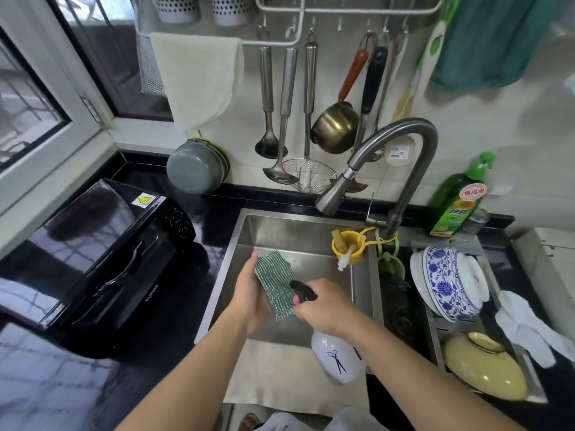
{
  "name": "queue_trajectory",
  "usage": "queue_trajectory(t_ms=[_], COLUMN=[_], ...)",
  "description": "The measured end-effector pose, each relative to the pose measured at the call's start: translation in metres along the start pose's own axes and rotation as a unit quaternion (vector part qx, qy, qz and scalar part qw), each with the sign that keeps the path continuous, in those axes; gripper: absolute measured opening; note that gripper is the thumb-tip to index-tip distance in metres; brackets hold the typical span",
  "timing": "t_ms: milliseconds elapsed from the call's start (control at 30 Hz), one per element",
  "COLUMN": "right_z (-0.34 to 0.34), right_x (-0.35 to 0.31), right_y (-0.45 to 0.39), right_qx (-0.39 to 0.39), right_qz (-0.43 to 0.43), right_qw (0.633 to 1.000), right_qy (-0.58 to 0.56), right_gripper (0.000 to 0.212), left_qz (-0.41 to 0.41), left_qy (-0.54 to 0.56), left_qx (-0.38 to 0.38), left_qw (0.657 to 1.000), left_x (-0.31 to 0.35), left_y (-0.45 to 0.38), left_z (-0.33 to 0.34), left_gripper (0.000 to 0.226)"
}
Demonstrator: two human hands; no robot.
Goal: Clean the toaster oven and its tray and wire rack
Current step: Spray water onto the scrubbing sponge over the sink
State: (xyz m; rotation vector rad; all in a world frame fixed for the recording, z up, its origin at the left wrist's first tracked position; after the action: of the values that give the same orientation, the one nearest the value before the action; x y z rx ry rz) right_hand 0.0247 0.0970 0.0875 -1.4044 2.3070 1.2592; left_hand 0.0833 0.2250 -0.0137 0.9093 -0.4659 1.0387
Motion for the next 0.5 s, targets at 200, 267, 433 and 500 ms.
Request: queue_trajectory(t_ms=[200,267,433,500], right_z=[-0.005,-0.004,0.000,0.002], right_x=[0.009,0.013,0.028,0.033], right_y=[0.005,0.005,0.003,0.004], right_qx=[0.003,-0.007,-0.019,-0.030], right_qz=[0.004,0.002,0.019,0.025], right_qw=[1.000,1.000,0.999,0.998], right_qy=[-0.008,-0.015,-0.034,-0.052], right_gripper=[0.014,0.012,0.011,0.015], left_qz=[0.017,0.013,0.035,0.041], left_qy=[-0.025,-0.030,-0.021,-0.016], left_qx=[-0.007,-0.005,-0.003,-0.003], left_qw=[1.000,0.999,0.999,0.999], left_x=[0.000,-0.002,-0.001,0.000], left_y=[0.001,0.001,-0.001,-0.002], left_z=[0.004,0.002,0.002,0.001], left_gripper=[0.050,0.051,0.043,0.041])
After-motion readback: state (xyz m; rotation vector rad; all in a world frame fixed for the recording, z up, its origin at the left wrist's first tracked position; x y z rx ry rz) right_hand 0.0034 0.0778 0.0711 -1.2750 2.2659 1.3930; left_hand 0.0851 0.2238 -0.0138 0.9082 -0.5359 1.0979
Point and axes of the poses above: each hand's wrist, its own y-axis away from the middle knuckle, its own z-axis out of the palm, x = y × z, the point moved 8 cm from there along -y, towards the middle knuckle, and after that the axes turned 14 degrees about z, right-handed, at the moved point
